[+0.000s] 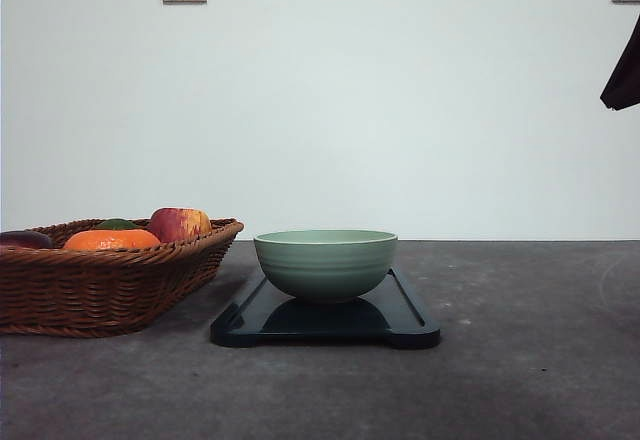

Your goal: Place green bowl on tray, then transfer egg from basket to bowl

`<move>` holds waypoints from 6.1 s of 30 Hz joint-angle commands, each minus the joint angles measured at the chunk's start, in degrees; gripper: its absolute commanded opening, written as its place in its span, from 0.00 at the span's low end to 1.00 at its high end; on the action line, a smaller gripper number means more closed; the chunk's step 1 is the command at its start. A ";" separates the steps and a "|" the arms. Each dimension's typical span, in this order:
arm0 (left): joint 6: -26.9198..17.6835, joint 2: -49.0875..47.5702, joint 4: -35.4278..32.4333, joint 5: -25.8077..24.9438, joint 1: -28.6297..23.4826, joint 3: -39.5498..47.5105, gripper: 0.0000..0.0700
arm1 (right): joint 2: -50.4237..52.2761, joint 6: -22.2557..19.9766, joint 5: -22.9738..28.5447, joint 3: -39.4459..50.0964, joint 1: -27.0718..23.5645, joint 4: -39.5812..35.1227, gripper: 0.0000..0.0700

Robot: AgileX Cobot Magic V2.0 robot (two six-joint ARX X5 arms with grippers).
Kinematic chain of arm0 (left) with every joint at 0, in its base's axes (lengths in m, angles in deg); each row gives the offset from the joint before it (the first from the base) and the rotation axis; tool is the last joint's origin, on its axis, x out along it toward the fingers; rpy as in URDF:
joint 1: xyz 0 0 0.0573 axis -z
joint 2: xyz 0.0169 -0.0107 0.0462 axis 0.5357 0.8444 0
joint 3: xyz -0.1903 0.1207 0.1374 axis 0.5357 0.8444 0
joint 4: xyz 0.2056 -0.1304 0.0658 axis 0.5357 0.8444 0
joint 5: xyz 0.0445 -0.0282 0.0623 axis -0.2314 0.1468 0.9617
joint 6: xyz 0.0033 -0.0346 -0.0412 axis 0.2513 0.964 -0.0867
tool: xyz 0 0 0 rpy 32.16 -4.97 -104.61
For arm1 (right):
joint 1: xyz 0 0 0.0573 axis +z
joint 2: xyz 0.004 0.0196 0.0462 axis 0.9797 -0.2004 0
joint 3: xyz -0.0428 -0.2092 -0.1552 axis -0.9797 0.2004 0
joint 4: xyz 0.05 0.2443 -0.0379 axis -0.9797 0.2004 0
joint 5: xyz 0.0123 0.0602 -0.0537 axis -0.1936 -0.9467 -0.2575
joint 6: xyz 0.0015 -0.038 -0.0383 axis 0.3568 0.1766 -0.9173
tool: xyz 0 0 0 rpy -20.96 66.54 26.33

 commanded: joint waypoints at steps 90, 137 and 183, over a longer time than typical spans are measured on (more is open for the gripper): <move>-1.51 -12.77 -3.58 0.48 -0.19 14.05 0.00 | 37.70 -12.57 11.82 33.62 -18.47 -20.24 0.02; -1.51 -12.77 -3.58 0.48 -0.19 14.05 0.00 | 37.70 -12.57 11.82 33.62 -18.47 -20.24 0.02; -1.51 -12.77 -3.58 0.48 -0.19 14.05 0.00 | 37.70 -12.57 11.82 33.62 -18.47 -20.24 0.02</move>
